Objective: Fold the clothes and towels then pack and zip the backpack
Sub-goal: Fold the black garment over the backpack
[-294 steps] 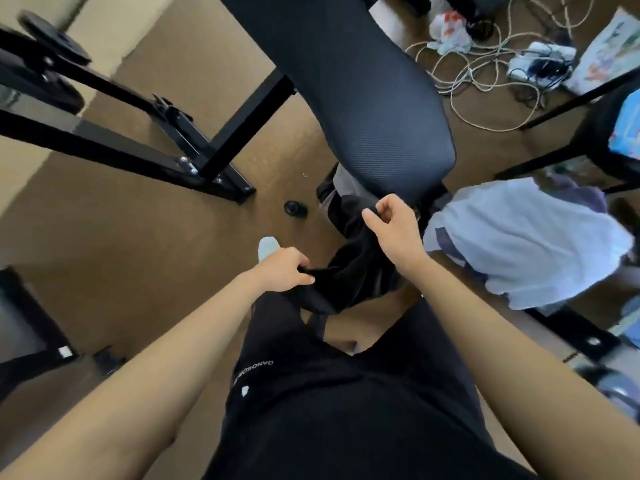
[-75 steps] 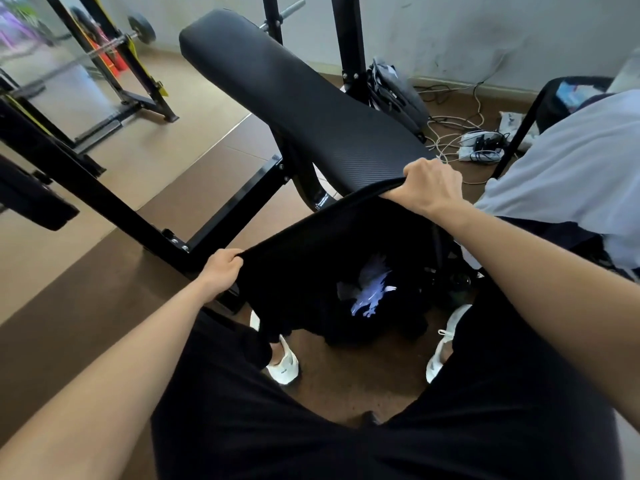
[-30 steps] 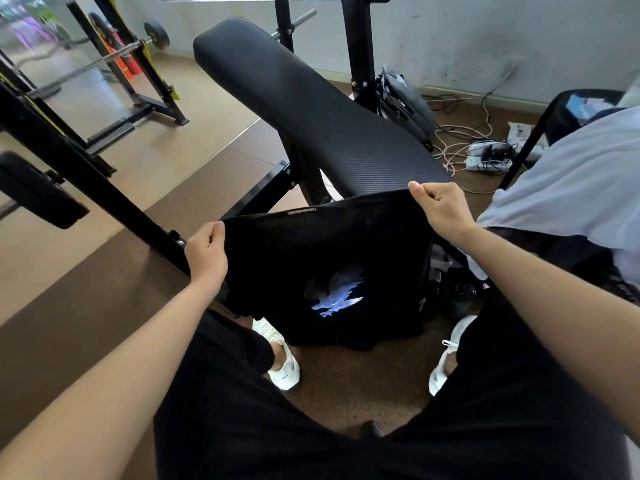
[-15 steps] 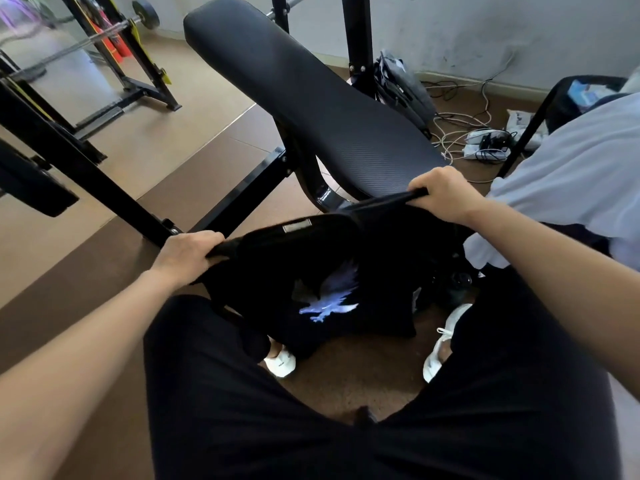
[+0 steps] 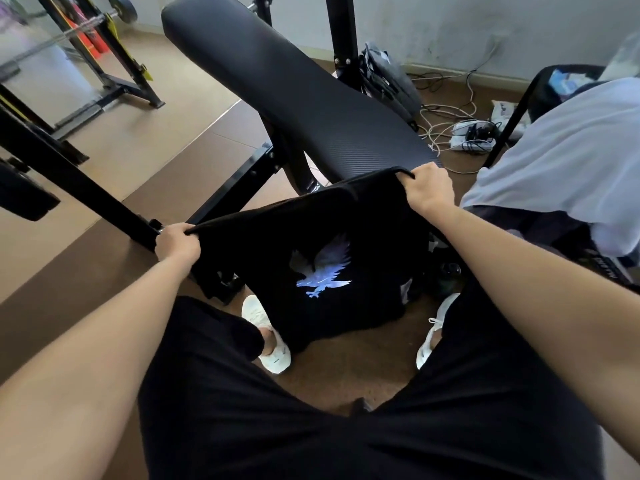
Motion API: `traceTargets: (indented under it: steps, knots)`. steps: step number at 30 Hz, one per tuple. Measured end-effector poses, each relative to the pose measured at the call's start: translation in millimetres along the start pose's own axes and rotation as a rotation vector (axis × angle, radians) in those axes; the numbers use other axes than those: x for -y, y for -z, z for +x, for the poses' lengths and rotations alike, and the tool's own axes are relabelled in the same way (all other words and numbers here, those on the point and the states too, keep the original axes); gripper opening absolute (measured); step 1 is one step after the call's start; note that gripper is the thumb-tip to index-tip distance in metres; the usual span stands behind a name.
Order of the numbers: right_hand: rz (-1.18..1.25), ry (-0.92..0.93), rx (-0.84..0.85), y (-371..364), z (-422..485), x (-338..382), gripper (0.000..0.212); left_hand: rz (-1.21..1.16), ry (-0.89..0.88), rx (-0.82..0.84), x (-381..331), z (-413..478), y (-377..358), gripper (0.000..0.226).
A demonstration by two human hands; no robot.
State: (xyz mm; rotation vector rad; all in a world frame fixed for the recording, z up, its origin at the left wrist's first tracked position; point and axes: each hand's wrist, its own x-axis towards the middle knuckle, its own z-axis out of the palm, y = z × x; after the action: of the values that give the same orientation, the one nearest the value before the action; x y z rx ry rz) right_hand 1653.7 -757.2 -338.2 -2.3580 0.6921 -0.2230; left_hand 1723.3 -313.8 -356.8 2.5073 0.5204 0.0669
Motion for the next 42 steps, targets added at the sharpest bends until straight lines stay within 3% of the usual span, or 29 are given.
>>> traceTargets:
  steps: [4, 7, 10, 15, 19, 22, 24, 28, 32, 34, 36, 37, 39, 42]
  knots:
    - [0.004, 0.012, -0.039, 6.4, 8.2, 9.7, 0.046, 0.007, -0.017, -0.051, -12.1, 3.1, 10.6, 0.023]
    - [0.054, 0.159, -0.087, 5.4, 8.6, 18.5, 0.047, 0.034, -0.310, -0.153, -23.4, -0.7, 13.7, 0.033]
    - [0.023, 0.082, 0.043, 6.4, 7.7, 15.3, 0.045, 0.203, -0.545, 0.005, -24.2, -6.7, 15.4, 0.039]
    - [0.095, -0.059, 0.050, 25.8, 13.4, 1.9, 0.049, 0.143, -0.430, -0.054, -19.0, 5.2, 22.1, 0.038]
    - [0.400, -0.234, 0.187, 35.9, 10.5, 0.5, 0.019, 0.271, -0.476, 0.021, -23.2, 9.4, 31.1, 0.039]
    - [0.578, -0.341, 0.281, 43.4, 5.1, 6.5, 0.012, 0.382, -0.423, 0.138, -30.6, 16.6, 40.1, 0.038]
    - [0.734, -0.418, 0.314, 44.4, 3.3, 9.2, 0.016, 0.193, -0.235, 0.275, -39.2, 12.2, 43.0, 0.034]
    - [1.143, -0.536, 0.357, 36.1, -2.8, 10.0, 0.031, -0.533, 0.320, 0.586, -54.9, -0.5, 47.7, 0.021]
    - [1.414, -0.558, 0.383, 21.9, -11.6, 7.2, 0.034, -1.043, 0.470, 0.704, -53.1, 2.8, 39.4, 0.033]
    - [1.376, -0.504, 0.435, 17.7, -17.8, 4.2, 0.030, -1.124, 0.451, 0.730, -50.5, -2.1, 32.2, 0.034]
    - [1.169, -0.360, 0.498, 15.3, -24.1, -0.9, 0.023, -1.105, 0.412, 0.740, -48.5, -6.8, 25.6, 0.027]
    - [1.038, -0.276, 0.496, 13.2, -26.4, -3.1, 0.029, -1.066, 0.381, 0.722, -48.3, -8.7, 22.2, 0.022]
    - [0.791, -0.150, 0.414, 7.9, -30.8, -6.9, 0.043, -0.967, 0.299, 0.615, -46.6, -10.3, 14.2, 0.019]
    - [0.499, -0.017, 0.245, 3.9, -31.3, -10.5, 0.035, -0.674, 0.079, 0.348, -39.7, -13.0, 5.7, 0.030]
